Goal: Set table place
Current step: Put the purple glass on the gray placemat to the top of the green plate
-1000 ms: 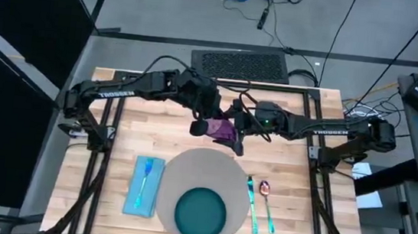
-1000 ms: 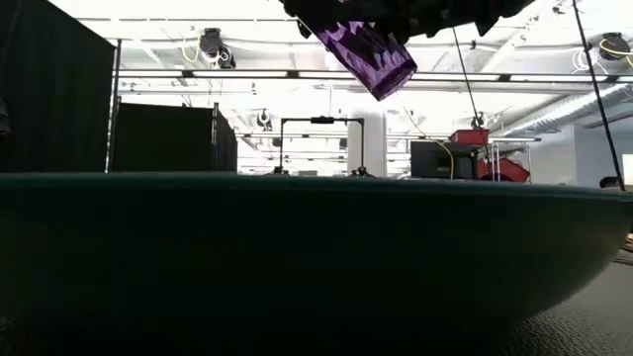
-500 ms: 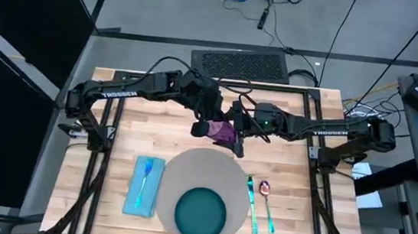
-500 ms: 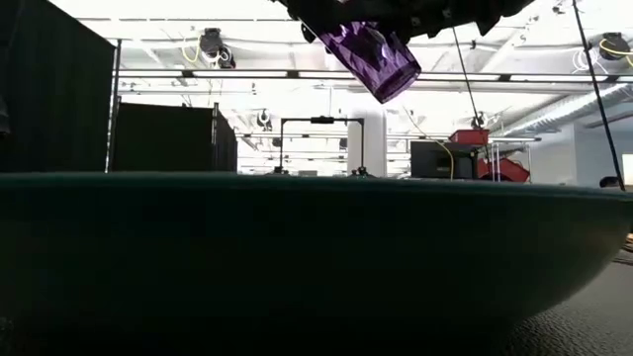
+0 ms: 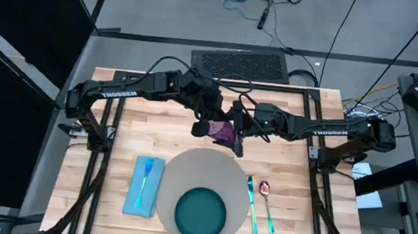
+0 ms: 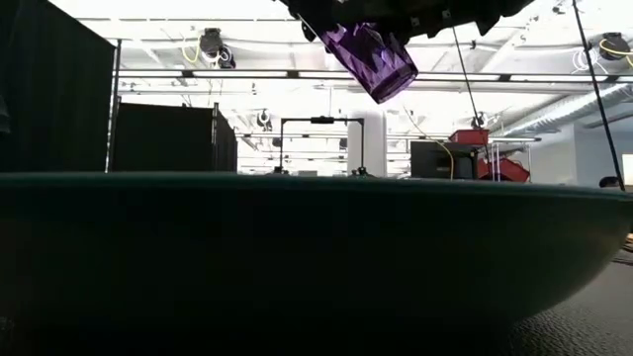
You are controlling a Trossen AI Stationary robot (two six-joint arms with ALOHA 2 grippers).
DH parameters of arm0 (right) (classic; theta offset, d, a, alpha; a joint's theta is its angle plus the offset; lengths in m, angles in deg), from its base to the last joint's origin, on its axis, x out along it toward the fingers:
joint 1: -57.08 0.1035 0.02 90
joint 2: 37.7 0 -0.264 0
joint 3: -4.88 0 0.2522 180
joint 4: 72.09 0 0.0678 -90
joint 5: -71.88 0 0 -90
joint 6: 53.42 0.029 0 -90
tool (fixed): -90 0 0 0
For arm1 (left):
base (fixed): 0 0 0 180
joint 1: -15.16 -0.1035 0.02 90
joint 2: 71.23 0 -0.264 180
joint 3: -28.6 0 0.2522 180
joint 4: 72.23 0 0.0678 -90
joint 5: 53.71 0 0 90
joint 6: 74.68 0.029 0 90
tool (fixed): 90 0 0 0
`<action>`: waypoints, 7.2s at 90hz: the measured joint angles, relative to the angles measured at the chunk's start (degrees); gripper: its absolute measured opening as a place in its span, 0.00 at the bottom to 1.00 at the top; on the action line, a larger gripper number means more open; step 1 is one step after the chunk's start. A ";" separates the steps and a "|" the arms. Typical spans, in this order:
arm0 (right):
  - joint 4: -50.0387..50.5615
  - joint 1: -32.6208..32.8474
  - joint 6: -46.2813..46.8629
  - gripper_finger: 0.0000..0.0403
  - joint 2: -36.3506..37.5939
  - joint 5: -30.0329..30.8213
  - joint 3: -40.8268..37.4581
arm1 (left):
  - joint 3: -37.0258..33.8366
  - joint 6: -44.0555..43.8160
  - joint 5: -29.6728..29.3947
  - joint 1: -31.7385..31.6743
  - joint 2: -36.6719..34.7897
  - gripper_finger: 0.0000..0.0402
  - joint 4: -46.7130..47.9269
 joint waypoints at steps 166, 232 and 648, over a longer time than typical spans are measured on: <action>6.18 -1.39 2.36 0.89 1.11 5.80 0.11 | 2.69 -4.83 -20.47 -0.04 -14.31 0.42 14.29; -13.13 1.67 0.88 0.89 1.07 5.20 -10.57 | -0.11 -7.28 -22.09 -0.32 -16.06 0.42 22.43; -78.41 10.68 21.53 0.98 -36.87 7.07 -25.12 | -0.11 -10.26 -19.63 -0.26 -16.11 0.42 25.14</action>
